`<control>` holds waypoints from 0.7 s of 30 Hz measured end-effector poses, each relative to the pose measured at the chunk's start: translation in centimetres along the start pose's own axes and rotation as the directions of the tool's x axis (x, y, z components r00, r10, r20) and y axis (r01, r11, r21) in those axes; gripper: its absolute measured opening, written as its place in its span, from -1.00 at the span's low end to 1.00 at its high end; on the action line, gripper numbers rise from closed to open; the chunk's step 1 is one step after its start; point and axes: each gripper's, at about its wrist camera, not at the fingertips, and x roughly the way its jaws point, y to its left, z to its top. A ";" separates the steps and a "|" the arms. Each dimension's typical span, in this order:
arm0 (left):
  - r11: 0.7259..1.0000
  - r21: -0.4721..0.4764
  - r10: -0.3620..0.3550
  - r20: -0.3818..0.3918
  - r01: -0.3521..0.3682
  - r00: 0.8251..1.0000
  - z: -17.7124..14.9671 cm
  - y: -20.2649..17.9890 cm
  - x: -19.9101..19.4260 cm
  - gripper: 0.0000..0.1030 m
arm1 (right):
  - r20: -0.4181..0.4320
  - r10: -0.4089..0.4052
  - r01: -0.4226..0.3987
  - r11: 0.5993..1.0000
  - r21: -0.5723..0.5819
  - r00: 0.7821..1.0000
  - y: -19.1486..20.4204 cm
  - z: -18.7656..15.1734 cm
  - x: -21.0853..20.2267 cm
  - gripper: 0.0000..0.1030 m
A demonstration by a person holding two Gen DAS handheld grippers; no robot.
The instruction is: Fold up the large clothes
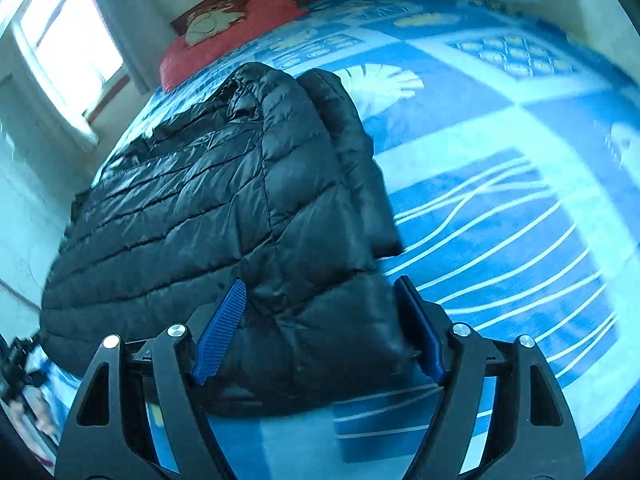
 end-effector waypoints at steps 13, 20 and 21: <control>0.999 0.032 0.009 0.076 -0.012 0.997 -1.3 -1.8 -2.4 -0.57 | 0.055 0.116 -0.119 0.991 0.054 0.992 0.2 -1.5 -3.0 -0.62; 0.999 0.048 0.005 0.057 -0.007 0.998 -5.4 -0.4 -7.3 -0.58 | 0.041 0.132 -0.134 0.989 0.067 0.990 -1.4 -5.8 -7.7 -0.63; 0.999 0.048 0.005 0.056 -0.008 0.998 -6.1 -0.2 -8.0 -0.58 | 0.041 0.131 -0.134 0.989 0.067 0.991 -1.6 -6.4 -8.2 -0.63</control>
